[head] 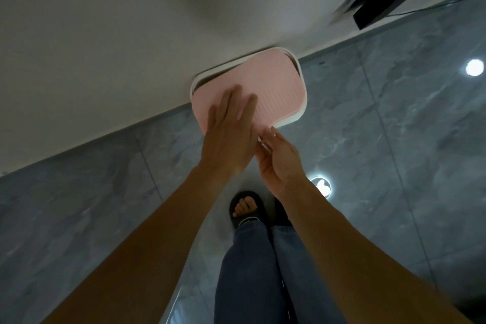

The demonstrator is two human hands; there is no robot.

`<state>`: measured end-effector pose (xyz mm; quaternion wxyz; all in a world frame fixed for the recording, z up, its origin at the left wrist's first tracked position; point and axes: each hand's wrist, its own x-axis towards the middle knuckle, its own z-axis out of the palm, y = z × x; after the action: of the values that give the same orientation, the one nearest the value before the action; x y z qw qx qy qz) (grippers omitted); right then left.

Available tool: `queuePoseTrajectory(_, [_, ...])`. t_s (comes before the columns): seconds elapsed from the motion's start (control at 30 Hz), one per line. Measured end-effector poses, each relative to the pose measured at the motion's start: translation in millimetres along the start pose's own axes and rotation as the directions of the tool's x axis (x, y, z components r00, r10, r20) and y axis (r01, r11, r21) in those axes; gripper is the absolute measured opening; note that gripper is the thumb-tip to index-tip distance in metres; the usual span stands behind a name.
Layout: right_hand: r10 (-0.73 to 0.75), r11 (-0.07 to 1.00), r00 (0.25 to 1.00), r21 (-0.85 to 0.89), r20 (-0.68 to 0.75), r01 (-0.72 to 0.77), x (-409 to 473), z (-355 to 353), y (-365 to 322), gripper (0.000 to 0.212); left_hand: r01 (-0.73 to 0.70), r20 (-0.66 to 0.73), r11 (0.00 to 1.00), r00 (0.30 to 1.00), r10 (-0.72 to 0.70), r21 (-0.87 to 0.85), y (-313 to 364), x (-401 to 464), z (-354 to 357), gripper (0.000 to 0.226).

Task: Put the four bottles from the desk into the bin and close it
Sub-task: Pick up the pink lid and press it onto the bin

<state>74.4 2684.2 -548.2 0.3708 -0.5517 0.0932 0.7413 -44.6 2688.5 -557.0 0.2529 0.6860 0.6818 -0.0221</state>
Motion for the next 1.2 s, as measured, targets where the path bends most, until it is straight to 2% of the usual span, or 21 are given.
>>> queuePoseTrajectory(0.13, [0.013,0.999,0.995,-0.035,-0.098,-0.017,6,1,2,0.029,-0.022,-0.017,0.999,1.0,0.023,0.038,-2,2,8,0.069])
queuePoseTrajectory(0.37, [0.006,0.989,0.974,-0.144,-0.227,-0.04,9,9,-2,0.012,-0.04,-0.005,0.999,0.999,0.04,0.036,-1,11,6,0.068])
queuePoseTrajectory(0.7, [0.041,0.955,0.976,-0.28,-0.214,-0.102,19,8,-11,0.009,-0.029,-0.043,0.998,0.999,0.031,0.058,-7,14,12,0.069])
queuePoseTrajectory(1.2, [0.063,0.947,0.953,-0.284,-0.296,-0.15,31,10,-13,0.005,-0.022,-0.066,0.999,0.998,0.025,0.044,-6,19,19,0.074])
